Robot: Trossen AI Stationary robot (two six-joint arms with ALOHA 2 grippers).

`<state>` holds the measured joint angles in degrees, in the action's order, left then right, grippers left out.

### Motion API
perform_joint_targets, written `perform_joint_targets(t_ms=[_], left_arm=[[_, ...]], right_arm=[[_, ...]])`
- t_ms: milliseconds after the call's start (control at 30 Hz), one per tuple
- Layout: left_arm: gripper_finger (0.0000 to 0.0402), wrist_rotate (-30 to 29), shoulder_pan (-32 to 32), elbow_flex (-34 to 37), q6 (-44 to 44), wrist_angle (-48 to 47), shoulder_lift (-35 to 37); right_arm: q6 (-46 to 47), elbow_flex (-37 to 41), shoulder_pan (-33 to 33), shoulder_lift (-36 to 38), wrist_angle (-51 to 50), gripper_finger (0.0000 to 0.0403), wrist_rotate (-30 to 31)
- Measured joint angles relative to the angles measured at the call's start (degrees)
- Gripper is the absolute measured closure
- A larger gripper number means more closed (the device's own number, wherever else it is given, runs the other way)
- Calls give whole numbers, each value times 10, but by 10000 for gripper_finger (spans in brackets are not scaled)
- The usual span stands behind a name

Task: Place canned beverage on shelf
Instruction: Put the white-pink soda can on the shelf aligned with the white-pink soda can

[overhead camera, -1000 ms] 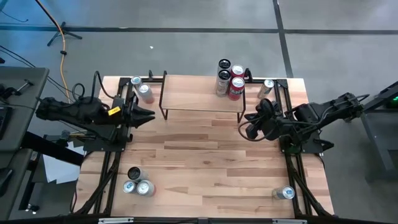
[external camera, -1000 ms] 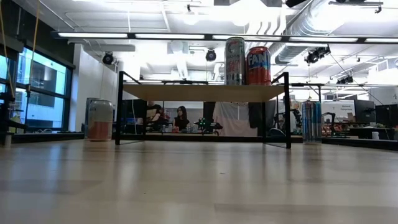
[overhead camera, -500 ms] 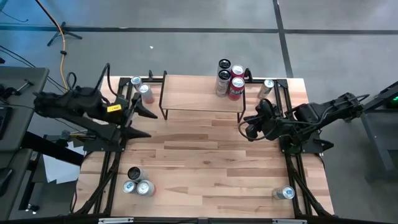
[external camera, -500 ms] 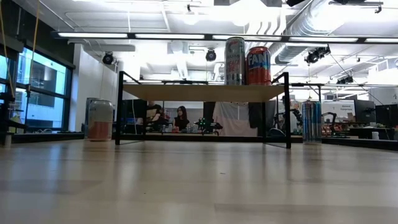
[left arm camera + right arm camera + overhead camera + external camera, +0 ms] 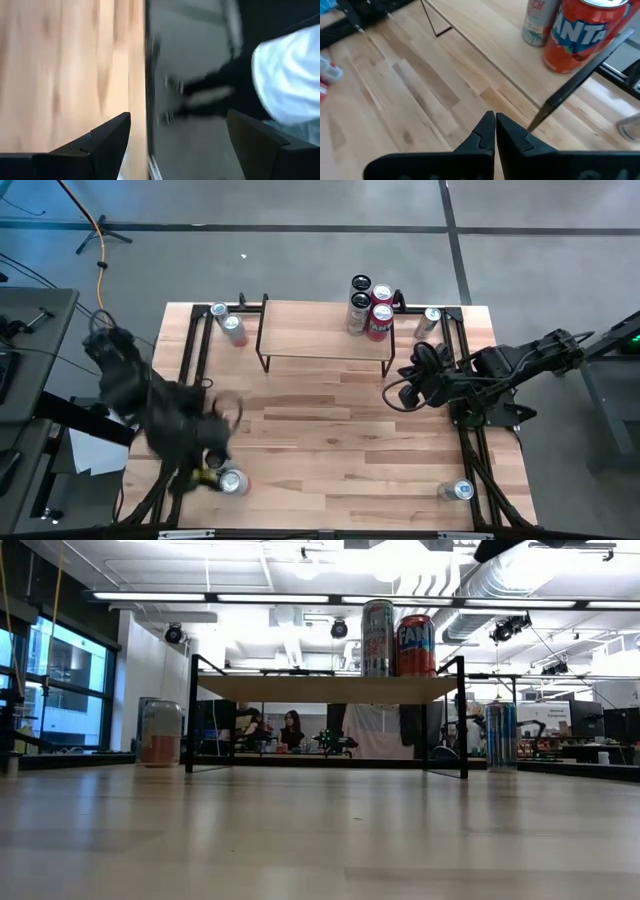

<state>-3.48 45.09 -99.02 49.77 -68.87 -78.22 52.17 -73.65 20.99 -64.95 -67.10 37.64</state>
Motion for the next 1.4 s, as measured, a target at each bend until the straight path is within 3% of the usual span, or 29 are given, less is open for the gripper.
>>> perform_joint_targets(t_ms=[167,333,433,533,833,967,1133,1400], left_arm=[[110,-14,115,-1,233,-90,-54],[110,-125,181,-1,336,-173,-100],[110,-196,197,-1,342,-216,-122],[110,-232,199,5,304,-205,-131],[110,-124,182,7,248,-202,-142],[110,-123,182,7,187,-203,-143],[107,-125,168,8,187,-211,-141],[53,-127,160,108,220,-206,-68]], right_arm=[[-19,0,0,0,-13,402,1],[-33,0,0,0,-13,402,20],[-34,0,0,0,-13,402,32],[-32,0,0,0,-13,402,37],[-15,0,0,0,-13,402,37],[-12,0,0,0,-12,402,37],[-12,0,0,0,-12,402,40],[-12,0,0,0,-12,402,42]])
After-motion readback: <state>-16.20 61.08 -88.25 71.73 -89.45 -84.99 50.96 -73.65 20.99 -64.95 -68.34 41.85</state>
